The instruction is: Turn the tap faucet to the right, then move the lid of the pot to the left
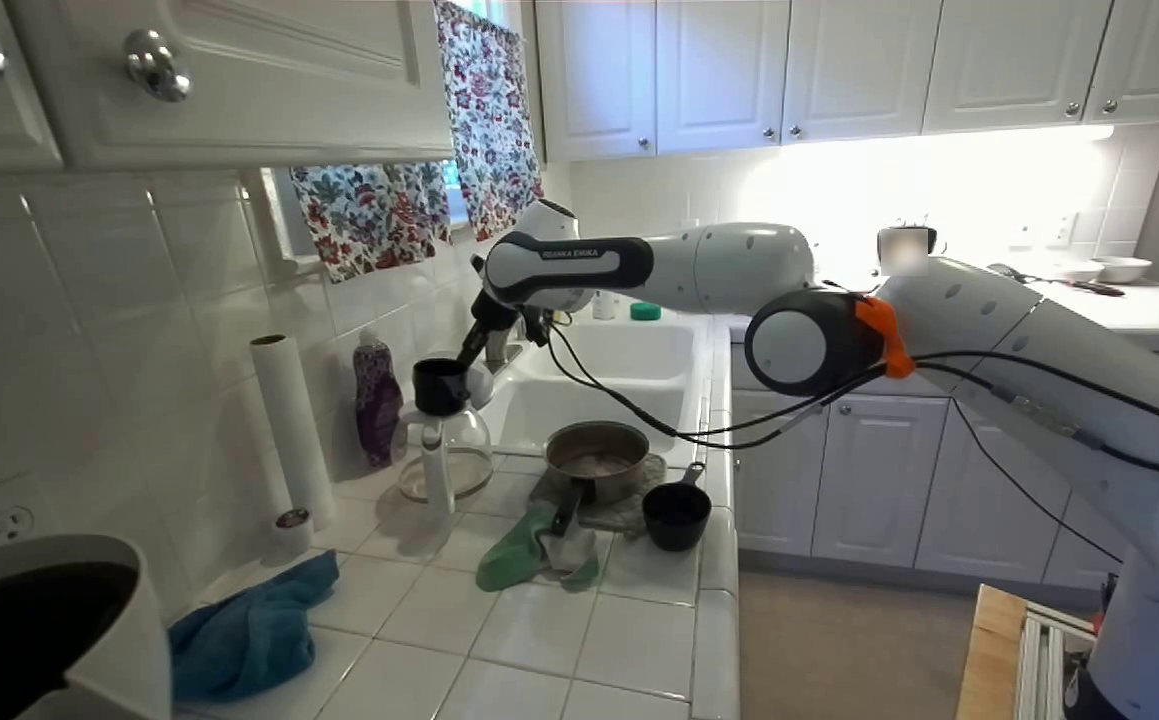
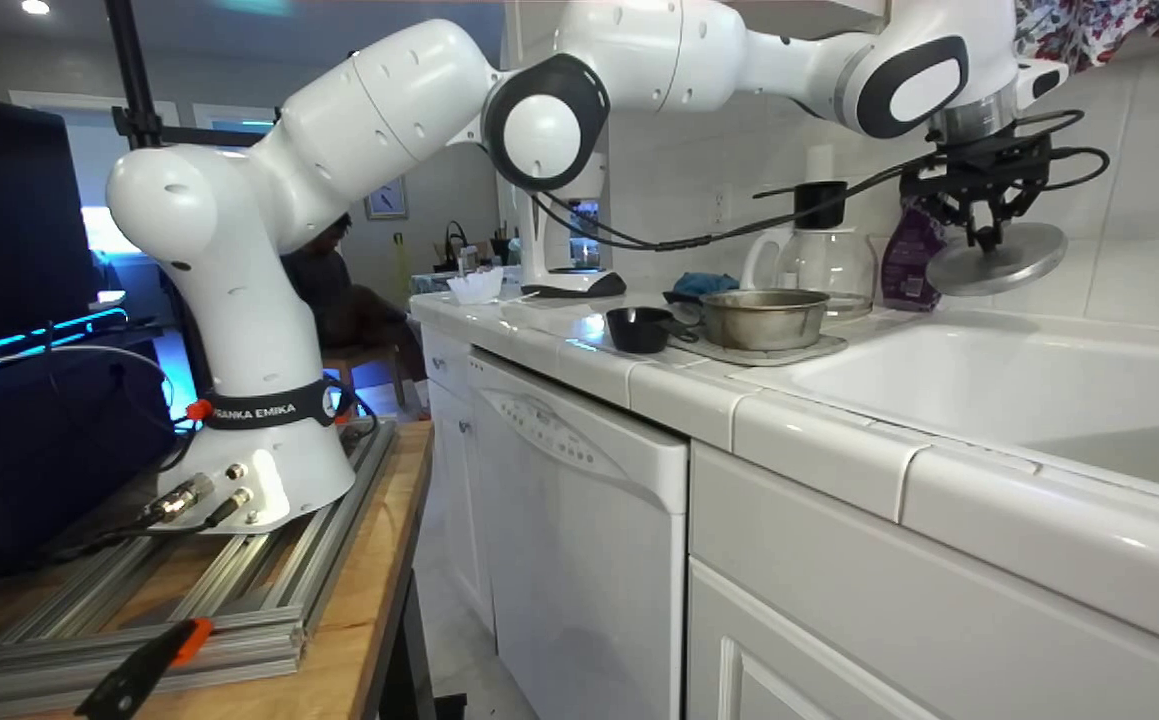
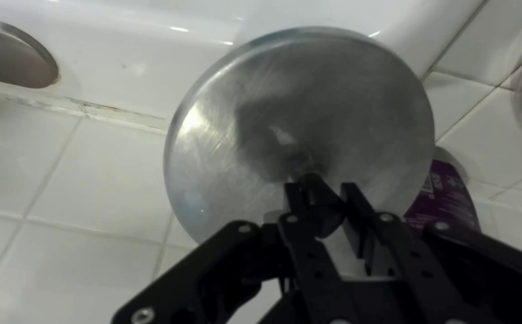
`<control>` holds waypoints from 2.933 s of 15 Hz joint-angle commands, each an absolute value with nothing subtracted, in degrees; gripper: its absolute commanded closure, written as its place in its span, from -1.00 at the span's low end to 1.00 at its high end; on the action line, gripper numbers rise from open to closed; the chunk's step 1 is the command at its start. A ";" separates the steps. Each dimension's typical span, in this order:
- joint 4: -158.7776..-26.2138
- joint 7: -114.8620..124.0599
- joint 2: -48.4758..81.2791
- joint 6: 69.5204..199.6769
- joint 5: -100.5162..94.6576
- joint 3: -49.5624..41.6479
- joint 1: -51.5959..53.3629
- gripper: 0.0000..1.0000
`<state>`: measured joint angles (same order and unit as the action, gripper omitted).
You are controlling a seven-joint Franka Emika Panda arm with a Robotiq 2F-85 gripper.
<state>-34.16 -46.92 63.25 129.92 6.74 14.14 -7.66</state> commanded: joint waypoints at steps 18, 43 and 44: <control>-28.94 -51.01 67.68 119.18 6.19 14.22 -3.41 0.87; -33.03 -14.66 54.12 110.06 0.64 -2.89 -0.72 -1.00; -32.96 -11.37 53.53 109.01 0.33 -4.11 0.04 -1.00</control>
